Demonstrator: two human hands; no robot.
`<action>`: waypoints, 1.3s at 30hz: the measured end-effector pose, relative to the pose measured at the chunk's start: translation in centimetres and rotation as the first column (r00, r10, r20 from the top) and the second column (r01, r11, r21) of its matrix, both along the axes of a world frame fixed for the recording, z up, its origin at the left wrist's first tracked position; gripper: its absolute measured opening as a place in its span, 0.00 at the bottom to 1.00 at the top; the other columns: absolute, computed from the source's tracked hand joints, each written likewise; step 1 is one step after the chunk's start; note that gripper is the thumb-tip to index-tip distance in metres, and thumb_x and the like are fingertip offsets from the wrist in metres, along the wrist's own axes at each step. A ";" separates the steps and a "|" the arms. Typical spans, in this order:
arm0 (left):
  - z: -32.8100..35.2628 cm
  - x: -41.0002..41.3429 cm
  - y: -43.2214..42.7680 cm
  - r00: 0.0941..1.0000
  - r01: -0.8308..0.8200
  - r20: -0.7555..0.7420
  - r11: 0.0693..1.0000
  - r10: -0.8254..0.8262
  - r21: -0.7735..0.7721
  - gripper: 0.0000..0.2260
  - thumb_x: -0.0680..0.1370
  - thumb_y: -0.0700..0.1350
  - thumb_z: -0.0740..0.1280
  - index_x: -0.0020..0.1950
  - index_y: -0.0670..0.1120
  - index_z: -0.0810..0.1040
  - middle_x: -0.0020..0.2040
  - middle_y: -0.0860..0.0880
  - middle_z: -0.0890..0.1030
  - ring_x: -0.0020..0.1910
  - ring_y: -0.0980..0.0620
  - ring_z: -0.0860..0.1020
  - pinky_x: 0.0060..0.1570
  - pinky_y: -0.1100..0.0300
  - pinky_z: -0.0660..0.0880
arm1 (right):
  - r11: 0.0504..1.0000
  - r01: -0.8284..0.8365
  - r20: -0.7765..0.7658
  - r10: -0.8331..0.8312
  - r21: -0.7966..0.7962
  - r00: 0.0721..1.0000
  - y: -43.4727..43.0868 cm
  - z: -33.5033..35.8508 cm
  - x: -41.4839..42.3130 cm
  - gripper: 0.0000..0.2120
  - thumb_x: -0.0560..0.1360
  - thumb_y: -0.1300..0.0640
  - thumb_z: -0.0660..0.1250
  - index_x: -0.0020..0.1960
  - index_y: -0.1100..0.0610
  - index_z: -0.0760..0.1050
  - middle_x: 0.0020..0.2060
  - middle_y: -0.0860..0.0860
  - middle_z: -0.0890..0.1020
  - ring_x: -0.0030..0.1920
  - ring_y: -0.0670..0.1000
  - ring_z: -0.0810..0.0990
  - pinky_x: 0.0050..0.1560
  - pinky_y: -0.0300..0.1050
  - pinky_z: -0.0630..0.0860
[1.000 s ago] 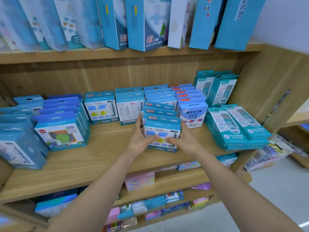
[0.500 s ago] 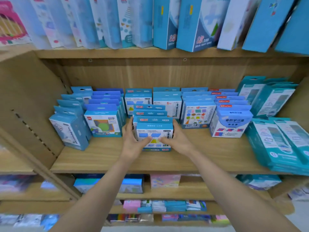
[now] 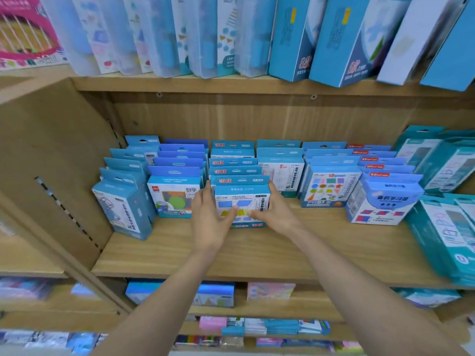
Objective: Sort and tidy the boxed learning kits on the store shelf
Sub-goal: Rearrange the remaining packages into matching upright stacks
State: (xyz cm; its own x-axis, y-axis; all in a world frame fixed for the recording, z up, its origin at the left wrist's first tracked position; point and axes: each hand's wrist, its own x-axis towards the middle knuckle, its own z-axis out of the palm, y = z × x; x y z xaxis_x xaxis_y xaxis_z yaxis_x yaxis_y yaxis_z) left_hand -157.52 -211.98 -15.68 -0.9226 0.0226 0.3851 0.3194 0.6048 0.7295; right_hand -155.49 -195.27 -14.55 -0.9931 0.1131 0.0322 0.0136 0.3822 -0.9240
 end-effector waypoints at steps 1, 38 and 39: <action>0.2 0.2 0.0 0.999 -0.040 -0.033 0.999 0.039 -0.035 0.34 0.72 0.49 0.74 0.73 0.46 0.63 0.64 0.47 0.71 0.64 0.51 0.67 0.60 0.60 0.68 | 0.999 0.013 -0.017 -0.013 0.029 1.000 -0.2 0.0 -0.2 0.38 0.68 0.66 0.75 0.70 0.48 0.61 0.61 0.46 0.77 0.59 0.42 0.77 0.57 0.35 0.75; -1.4 7.1 13.3 0.909 0.405 -0.055 0.908 -0.412 -0.104 0.13 0.72 0.37 0.66 0.55 0.47 0.76 0.52 0.47 0.73 0.53 0.48 0.74 0.55 0.55 0.70 | 0.935 0.348 -0.305 -0.314 0.062 0.899 12.2 2.2 10.9 0.11 0.78 0.61 0.65 0.58 0.52 0.76 0.43 0.52 0.83 0.42 0.50 0.83 0.45 0.42 0.79; -1.3 8.2 15.5 0.878 0.479 0.007 0.877 -0.479 -0.033 0.12 0.72 0.36 0.66 0.54 0.47 0.77 0.50 0.48 0.75 0.49 0.50 0.75 0.52 0.58 0.71 | 0.922 0.382 -0.308 -0.348 0.057 0.885 14.0 2.5 12.4 0.10 0.78 0.61 0.65 0.57 0.52 0.76 0.42 0.52 0.84 0.41 0.50 0.83 0.44 0.43 0.79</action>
State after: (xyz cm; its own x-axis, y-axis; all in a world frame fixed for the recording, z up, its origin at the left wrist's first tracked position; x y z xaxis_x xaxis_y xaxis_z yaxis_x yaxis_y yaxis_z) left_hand -149.33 -196.49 -17.02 -0.7956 0.4738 0.3775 0.5766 0.4012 0.7117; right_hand -143.08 -181.30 -12.00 -0.8276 0.4443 0.3431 -0.0862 0.5034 -0.8598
